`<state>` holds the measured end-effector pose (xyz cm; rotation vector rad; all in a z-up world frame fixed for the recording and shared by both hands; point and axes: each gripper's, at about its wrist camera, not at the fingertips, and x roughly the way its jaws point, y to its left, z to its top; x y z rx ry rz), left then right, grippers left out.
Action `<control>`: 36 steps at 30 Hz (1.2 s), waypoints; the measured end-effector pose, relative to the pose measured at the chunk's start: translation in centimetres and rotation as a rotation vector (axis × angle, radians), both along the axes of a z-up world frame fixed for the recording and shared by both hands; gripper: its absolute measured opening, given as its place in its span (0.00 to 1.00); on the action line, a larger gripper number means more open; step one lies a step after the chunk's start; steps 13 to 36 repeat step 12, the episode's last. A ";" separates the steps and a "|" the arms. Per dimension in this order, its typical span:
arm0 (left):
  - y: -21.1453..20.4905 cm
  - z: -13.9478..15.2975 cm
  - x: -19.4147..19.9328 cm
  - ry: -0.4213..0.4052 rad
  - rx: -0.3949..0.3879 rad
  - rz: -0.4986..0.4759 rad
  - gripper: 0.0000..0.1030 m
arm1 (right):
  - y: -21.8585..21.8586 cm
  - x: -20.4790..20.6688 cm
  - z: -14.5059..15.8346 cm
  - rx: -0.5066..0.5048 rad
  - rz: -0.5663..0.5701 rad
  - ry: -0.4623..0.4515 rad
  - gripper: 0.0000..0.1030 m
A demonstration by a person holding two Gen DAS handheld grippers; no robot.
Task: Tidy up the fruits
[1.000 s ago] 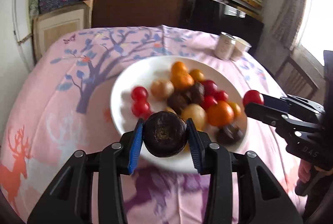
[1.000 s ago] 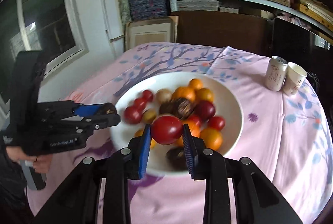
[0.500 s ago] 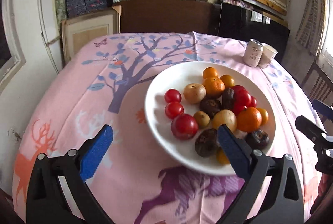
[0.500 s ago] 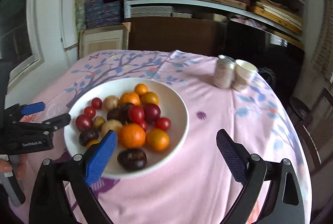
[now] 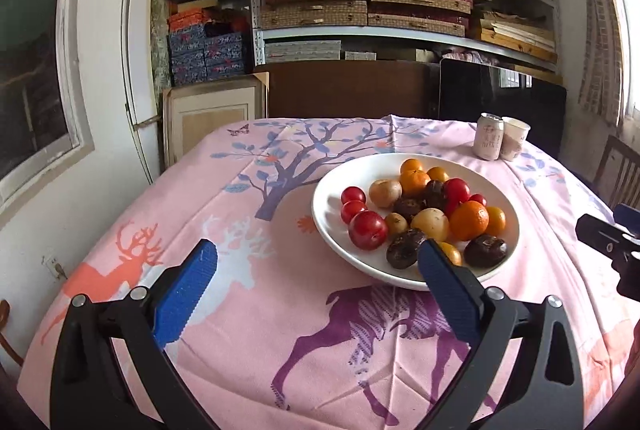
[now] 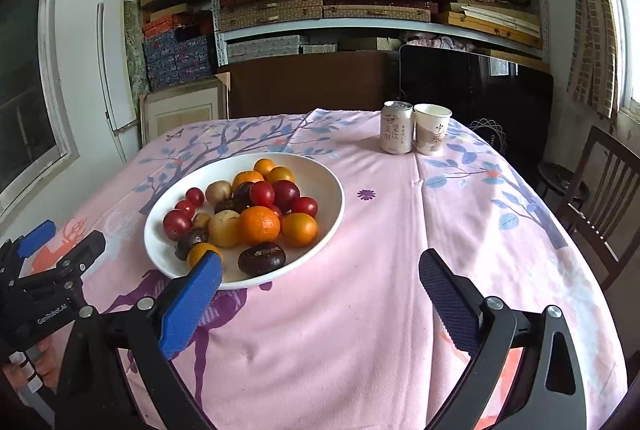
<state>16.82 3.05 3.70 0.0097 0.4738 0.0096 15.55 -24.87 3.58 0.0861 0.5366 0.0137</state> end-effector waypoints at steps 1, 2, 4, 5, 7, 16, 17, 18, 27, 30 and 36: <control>0.2 0.0 -0.1 0.007 -0.024 -0.020 0.96 | 0.0 -0.1 -0.1 -0.005 -0.002 0.000 0.96; 0.2 0.1 -0.2 0.008 -0.034 -0.027 0.96 | 0.1 0.0 -0.2 -0.009 -0.004 0.000 0.96; 0.1 0.1 -0.4 -0.001 -0.020 -0.020 0.96 | 0.2 0.0 -0.4 -0.015 -0.004 0.005 0.96; 0.0 0.1 -0.4 -0.005 -0.014 -0.015 0.96 | 0.3 0.0 -0.5 -0.018 -0.003 0.006 0.96; -0.3 -0.1 -0.5 0.004 -0.017 -0.030 0.96 | 0.6 -0.1 -0.5 -0.027 -0.001 0.004 0.96; -1.0 -0.5 -0.4 0.018 0.014 -0.043 0.96 | 1.1 -0.3 -0.7 -0.053 0.009 0.002 0.96; -1.0 -0.5 -0.4 0.018 0.014 -0.043 0.96 | 1.1 -0.3 -0.7 -0.053 0.009 0.002 0.96; -1.0 -0.5 -0.4 0.018 0.014 -0.043 0.96 | 1.1 -0.3 -0.7 -0.053 0.009 0.002 0.96; -1.0 -0.5 -0.4 0.018 0.014 -0.043 0.96 | 1.1 -0.3 -0.7 -0.053 0.009 0.002 0.96; -1.0 -0.5 -0.4 0.018 0.014 -0.043 0.96 | 1.1 -0.3 -0.7 -0.053 0.009 0.002 0.96; -1.0 -0.5 -0.4 0.018 0.014 -0.043 0.96 | 1.1 -0.3 -0.7 -0.053 0.009 0.002 0.96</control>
